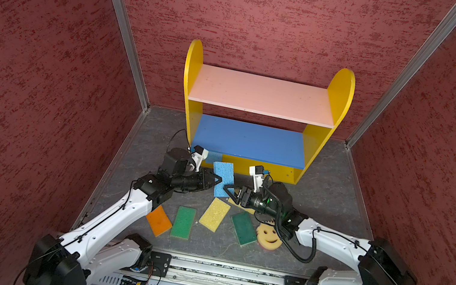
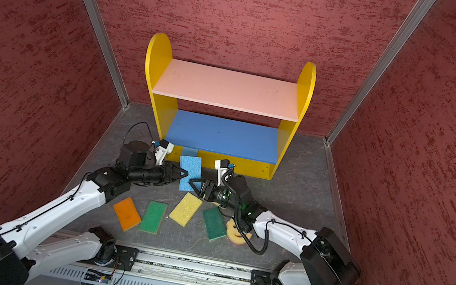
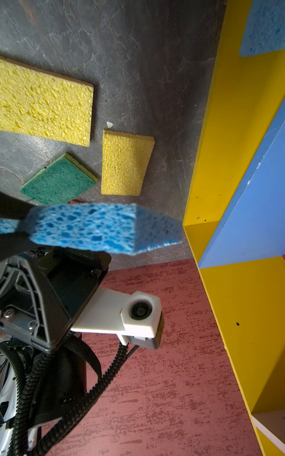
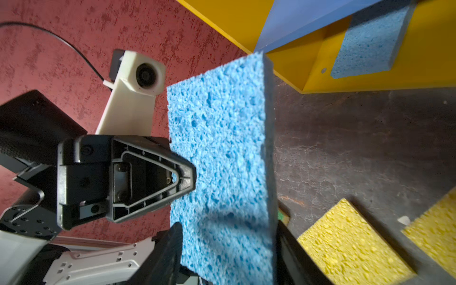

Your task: Place and organize the cleaning sponges onto the shelf

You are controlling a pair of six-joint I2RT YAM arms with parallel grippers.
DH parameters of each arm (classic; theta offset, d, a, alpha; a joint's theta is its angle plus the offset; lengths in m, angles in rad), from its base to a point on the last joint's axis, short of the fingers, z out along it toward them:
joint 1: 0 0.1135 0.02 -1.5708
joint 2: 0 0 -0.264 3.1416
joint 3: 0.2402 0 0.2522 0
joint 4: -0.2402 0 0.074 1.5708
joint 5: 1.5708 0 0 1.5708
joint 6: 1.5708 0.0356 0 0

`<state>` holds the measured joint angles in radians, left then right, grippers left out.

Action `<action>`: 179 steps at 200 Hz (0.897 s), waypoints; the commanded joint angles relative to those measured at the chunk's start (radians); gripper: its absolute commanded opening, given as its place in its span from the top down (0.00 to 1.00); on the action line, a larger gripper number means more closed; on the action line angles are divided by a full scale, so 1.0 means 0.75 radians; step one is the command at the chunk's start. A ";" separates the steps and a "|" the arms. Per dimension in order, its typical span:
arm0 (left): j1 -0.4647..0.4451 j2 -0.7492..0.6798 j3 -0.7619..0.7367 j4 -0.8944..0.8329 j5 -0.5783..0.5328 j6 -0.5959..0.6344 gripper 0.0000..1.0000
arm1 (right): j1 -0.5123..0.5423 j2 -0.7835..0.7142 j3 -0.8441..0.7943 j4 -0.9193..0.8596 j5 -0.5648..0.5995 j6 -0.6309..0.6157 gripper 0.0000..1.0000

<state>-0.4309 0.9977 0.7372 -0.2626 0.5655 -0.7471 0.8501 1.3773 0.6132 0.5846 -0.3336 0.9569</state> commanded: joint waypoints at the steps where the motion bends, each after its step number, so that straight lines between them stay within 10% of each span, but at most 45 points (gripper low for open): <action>1: 0.014 -0.019 0.023 0.020 -0.007 0.007 0.89 | 0.010 0.018 -0.014 0.149 -0.045 0.072 0.54; 60: 0.044 -0.036 0.013 0.001 0.000 0.014 0.78 | 0.010 0.013 0.008 0.079 -0.018 0.052 1.00; 111: 0.116 -0.160 0.033 -0.145 -0.075 0.071 0.16 | -0.033 -0.049 0.105 -0.402 0.178 -0.093 1.00; 179: 0.280 -0.293 0.011 -0.288 -0.070 0.101 0.04 | -0.143 0.113 0.213 -0.608 0.281 -0.186 1.00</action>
<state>-0.2481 0.8089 0.7391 -0.4160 0.5293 -0.7029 0.7574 1.3926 0.6922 0.2161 -0.1852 0.8665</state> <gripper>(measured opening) 0.948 0.051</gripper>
